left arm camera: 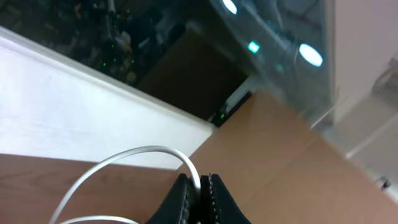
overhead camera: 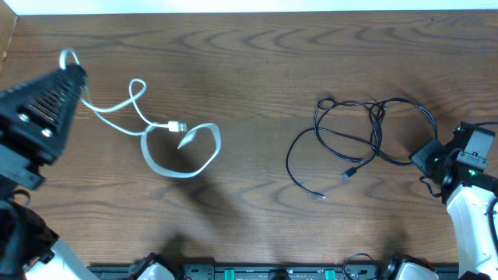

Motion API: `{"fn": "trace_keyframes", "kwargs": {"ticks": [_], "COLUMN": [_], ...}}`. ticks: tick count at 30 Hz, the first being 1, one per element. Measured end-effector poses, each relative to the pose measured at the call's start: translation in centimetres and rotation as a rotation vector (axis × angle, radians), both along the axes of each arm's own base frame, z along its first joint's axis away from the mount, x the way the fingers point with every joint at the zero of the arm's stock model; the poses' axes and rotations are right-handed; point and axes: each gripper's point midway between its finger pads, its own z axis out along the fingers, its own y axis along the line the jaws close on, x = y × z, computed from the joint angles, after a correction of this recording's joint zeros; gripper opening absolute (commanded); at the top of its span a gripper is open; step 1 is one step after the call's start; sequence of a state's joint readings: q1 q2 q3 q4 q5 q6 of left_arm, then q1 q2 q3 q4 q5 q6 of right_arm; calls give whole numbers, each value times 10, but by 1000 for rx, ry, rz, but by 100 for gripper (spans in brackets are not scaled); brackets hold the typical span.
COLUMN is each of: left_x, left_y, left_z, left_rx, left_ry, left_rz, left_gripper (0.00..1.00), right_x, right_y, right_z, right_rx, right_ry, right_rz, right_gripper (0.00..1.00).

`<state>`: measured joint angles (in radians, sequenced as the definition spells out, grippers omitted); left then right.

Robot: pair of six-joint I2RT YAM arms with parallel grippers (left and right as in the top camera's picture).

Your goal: Untangle cables

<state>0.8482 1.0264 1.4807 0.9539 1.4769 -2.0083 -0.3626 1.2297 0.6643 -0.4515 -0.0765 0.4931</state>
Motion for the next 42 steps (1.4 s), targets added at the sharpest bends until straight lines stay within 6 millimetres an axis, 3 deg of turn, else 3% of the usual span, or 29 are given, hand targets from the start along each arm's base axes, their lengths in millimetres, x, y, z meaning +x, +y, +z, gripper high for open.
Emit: {"fn": "trace_keyframes", "kwargs": {"ticks": [10,16,23,30,34,38,42], "left_x": [44,58,66,82,108,151,191], "left_y": [55,74,84,70,63,51,24], "left_z": [13,28,57,73,54,0,-51], "left_rx": [-168,-270,-311,-391,-530,-646,-587], "left_ry": [35,92,77,107,244,467,584], "left_rz": [52,75,91,29,27,111,210], "left_gripper": [7,8,8,8,8,8,8], "right_x": [0,0,1,1,1,1,1], "right_y": [1,1,2,1,2,2,2], "right_z": [0,0,0,1,1,0,0], "right_rx": [5,5,7,5,6,8,8], "right_ry": [-2,-2,-4,-6,-7,-7,-6], "right_rz": [4,5,7,9,9,11,11], "right_gripper": [1,1,1,1,1,1,1]}}
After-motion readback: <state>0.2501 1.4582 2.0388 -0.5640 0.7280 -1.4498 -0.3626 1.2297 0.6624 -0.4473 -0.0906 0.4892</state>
